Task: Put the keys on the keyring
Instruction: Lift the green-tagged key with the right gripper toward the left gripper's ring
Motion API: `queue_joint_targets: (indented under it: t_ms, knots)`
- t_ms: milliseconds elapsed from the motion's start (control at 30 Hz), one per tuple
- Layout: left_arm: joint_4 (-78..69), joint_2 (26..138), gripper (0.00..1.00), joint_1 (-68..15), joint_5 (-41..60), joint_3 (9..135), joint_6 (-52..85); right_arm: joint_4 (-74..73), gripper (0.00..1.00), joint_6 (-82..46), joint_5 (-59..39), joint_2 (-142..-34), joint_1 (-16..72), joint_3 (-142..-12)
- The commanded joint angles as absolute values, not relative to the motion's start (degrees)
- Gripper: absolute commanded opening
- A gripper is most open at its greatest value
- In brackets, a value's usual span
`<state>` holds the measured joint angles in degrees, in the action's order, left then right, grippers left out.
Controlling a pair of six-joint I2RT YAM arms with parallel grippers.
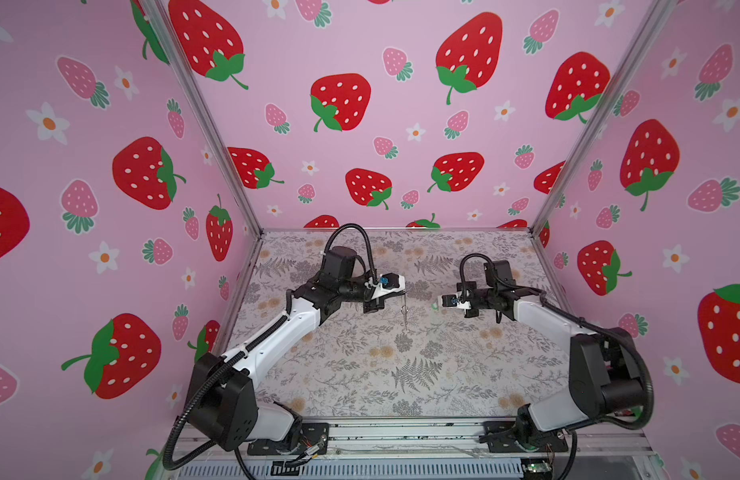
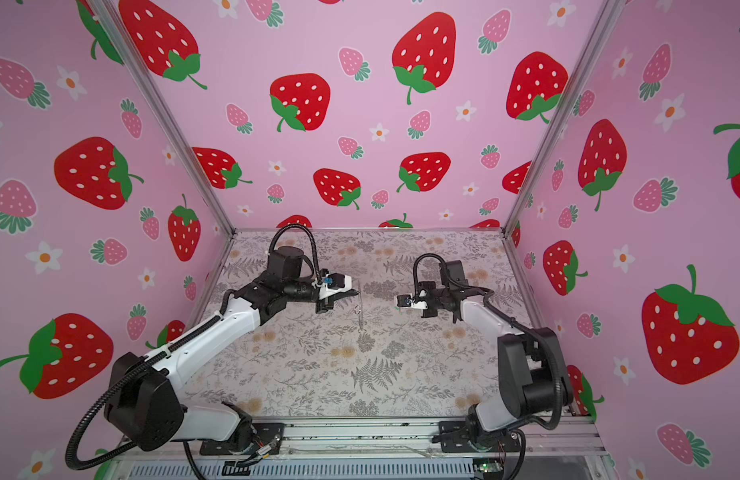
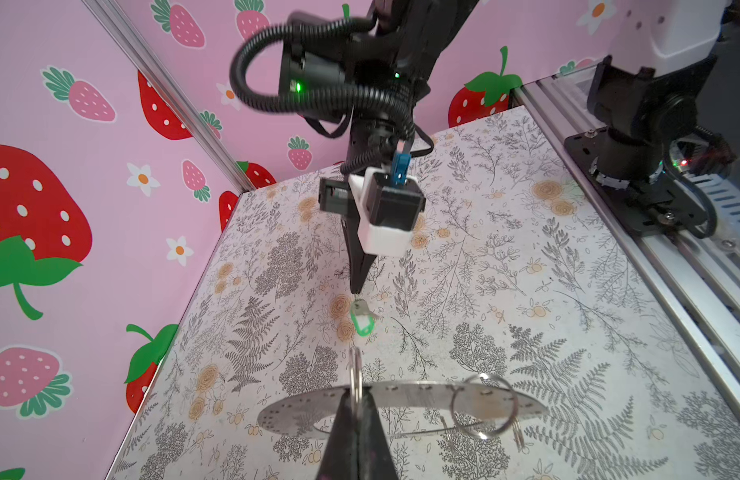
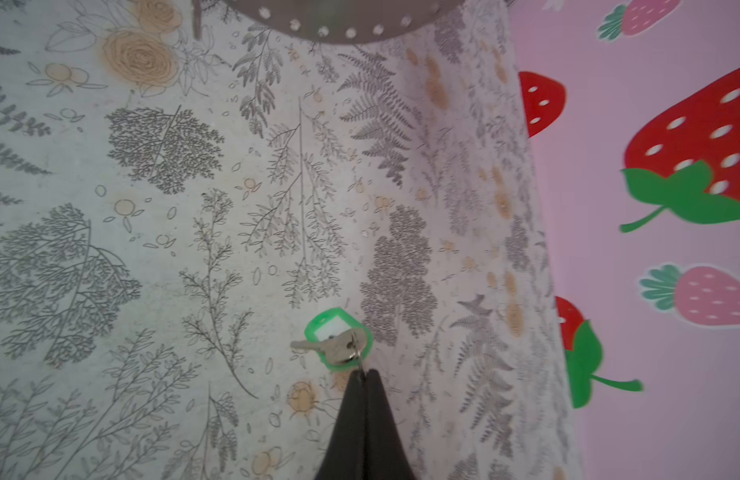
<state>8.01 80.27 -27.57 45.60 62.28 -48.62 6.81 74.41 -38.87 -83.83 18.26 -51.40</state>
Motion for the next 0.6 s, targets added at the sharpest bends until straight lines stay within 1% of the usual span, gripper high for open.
queue_joint_targets:
  t_ms: [0,267,567]
  knots:
    - [9.27,79.27,0.0,-28.71,47.22,62.56,-49.83,4.64,0.0,73.57,-40.74,-79.83,18.74,-51.0]
    - [11.83,80.75,0.0,-30.59,43.18,64.49,-52.56,6.8,0.0,74.79,-41.27,-73.76,21.5,-53.41]
    - [11.6,83.2,0.0,-32.77,39.08,66.47,-53.37,8.59,0.0,71.73,-43.89,-69.56,24.07,-54.88]
